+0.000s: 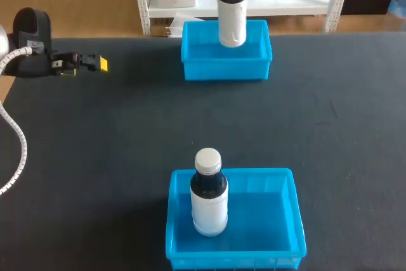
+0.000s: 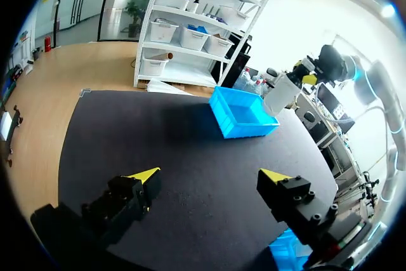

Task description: Pick up the bottle, and place it in the far bin if it is heavy, or in the near bin if it is light.

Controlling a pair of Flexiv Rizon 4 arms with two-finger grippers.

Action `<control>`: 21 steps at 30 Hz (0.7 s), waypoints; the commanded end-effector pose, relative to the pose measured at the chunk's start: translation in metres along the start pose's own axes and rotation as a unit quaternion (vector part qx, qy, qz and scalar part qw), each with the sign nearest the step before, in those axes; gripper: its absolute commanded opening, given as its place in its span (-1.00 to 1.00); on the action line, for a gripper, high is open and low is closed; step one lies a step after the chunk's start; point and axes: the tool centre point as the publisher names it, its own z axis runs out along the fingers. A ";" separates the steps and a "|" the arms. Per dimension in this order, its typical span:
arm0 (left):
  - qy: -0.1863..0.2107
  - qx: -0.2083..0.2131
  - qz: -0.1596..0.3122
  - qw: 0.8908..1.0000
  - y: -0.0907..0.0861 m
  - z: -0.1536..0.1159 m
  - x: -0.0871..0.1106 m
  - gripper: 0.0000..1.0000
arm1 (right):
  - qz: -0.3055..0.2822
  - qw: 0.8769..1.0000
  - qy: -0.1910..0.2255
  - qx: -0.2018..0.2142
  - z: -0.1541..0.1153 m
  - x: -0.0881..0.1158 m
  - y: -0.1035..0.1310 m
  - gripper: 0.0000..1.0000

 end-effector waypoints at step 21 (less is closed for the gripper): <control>0.000 0.000 0.000 1.000 0.000 0.000 0.000 1.00 | 0.000 0.994 -0.020 -0.108 0.073 0.001 -0.049 -1.00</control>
